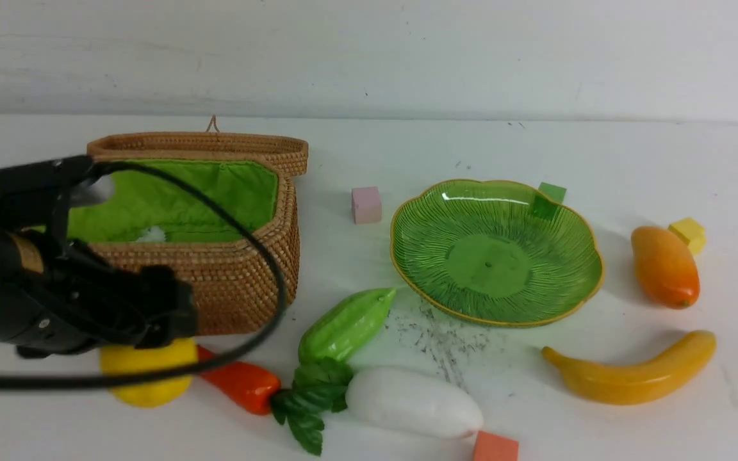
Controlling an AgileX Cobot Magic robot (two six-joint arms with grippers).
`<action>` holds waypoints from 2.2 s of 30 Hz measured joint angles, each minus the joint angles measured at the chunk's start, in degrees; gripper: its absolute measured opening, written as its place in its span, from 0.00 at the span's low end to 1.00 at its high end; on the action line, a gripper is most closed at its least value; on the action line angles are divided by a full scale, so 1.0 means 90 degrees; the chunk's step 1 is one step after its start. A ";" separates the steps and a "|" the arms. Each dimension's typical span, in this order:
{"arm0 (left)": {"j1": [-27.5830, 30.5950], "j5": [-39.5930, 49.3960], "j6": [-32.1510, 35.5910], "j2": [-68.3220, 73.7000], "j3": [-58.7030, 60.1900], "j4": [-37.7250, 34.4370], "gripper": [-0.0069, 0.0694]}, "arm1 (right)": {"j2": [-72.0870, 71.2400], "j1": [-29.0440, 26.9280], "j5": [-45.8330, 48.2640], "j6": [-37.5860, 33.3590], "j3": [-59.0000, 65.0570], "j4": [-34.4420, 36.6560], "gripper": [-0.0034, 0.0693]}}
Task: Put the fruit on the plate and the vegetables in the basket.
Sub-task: Grab a lemon with your left arm and place it on the plate on the right, then use the left arm to grab a carrot and put it into the left basket
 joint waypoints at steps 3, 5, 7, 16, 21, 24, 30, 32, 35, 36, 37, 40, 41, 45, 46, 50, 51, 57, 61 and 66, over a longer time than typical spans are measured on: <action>-0.0635 -0.0516 0.0971 -0.0097 -0.0212 -0.0767 0.84 | 0.0000 0.0000 -0.0006 0.0432 0.0000 -0.0272 0.24; -0.1410 -0.1266 0.1890 0.0152 -0.0546 -0.1320 0.84 | 0.0000 0.0000 -0.0006 0.0974 0.0000 -0.0665 0.24; -0.1802 -0.1820 0.2374 0.0507 -0.0897 -0.1612 0.84 | 0.0000 0.0000 -0.0006 0.1434 0.0000 -0.1049 0.25; -0.2187 -0.2702 0.3027 0.4083 -0.3772 -0.1885 0.84 | 0.0000 0.0000 0.0310 0.2570 0.0000 -0.2257 0.25; -0.2165 -0.2036 0.3027 0.5691 -0.5464 -0.1659 0.84 | 0.0000 0.0000 0.0348 0.2605 0.0000 -0.2251 0.25; -0.2165 -0.1546 0.3027 0.6365 -0.6245 -0.1385 0.84 | 0.0000 0.0000 0.0348 0.2605 0.0000 -0.2231 0.25; -0.2165 -0.1590 0.3027 0.7233 -0.7131 -0.0820 0.89 | 0.0000 0.0000 0.0348 0.2610 0.0000 -0.2210 0.25; -0.2165 -0.1678 0.3027 0.7352 -0.7155 -0.0753 0.95 | 0.0000 0.0000 0.0348 0.2610 0.0000 -0.2198 0.25; -0.2165 -0.1753 0.3027 0.7343 -0.7166 -0.0739 0.97 | 0.0000 0.0000 0.0348 0.2610 0.0000 -0.2183 0.25; -0.2165 -0.1774 0.3027 0.7322 -0.7171 -0.0733 0.97 | 0.0000 0.0000 0.0348 0.2610 0.0000 -0.2183 0.25; -0.2165 -0.1774 0.3027 0.7303 -0.7178 -0.0733 0.97 | 0.0000 0.0000 0.0348 0.2610 0.0000 -0.2183 0.25; -0.2165 -0.1617 0.3027 0.7100 -0.7178 -0.0733 0.96 | 0.0000 0.0000 0.0348 0.2610 0.0000 -0.2183 0.25; -0.2165 -0.1494 0.3027 0.7050 -0.7178 -0.0733 0.96 | 0.0000 0.0000 0.0348 0.2610 0.0000 -0.2183 0.25; -0.2165 -0.0832 0.2970 0.6606 -0.7178 -0.0727 0.89 | 0.0000 0.0000 0.0348 0.2586 0.0000 -0.2183 0.25; -0.2165 -0.0595 0.2908 0.6462 -0.7178 -0.0714 0.85 | 0.0000 0.0000 0.0348 0.2556 0.0000 -0.2183 0.25; -0.2165 0.0991 0.2179 0.5494 -0.7178 -0.0706 0.49 | 0.0000 0.0000 0.0348 0.2487 0.0000 -0.2147 0.25; -0.2165 0.1548 0.2017 0.5243 -0.7184 -0.0699 0.34 | 0.0000 0.0000 0.0348 0.2487 0.0000 -0.2132 0.25; -0.2165 0.3889 0.2025 0.3971 -0.7225 -0.0228 0.07 | 0.0000 0.0000 0.0348 0.2455 0.0000 -0.2088 0.25; -0.2165 0.4008 0.1920 0.3182 -0.6658 0.0326 0.07 | 0.0000 0.0000 0.0348 0.2315 0.0000 -0.1990 0.25; -0.2165 0.4008 0.2634 0.1912 -0.4825 0.0642 0.07 | 0.0000 0.0000 0.0348 0.2133 0.0000 -0.1893 0.25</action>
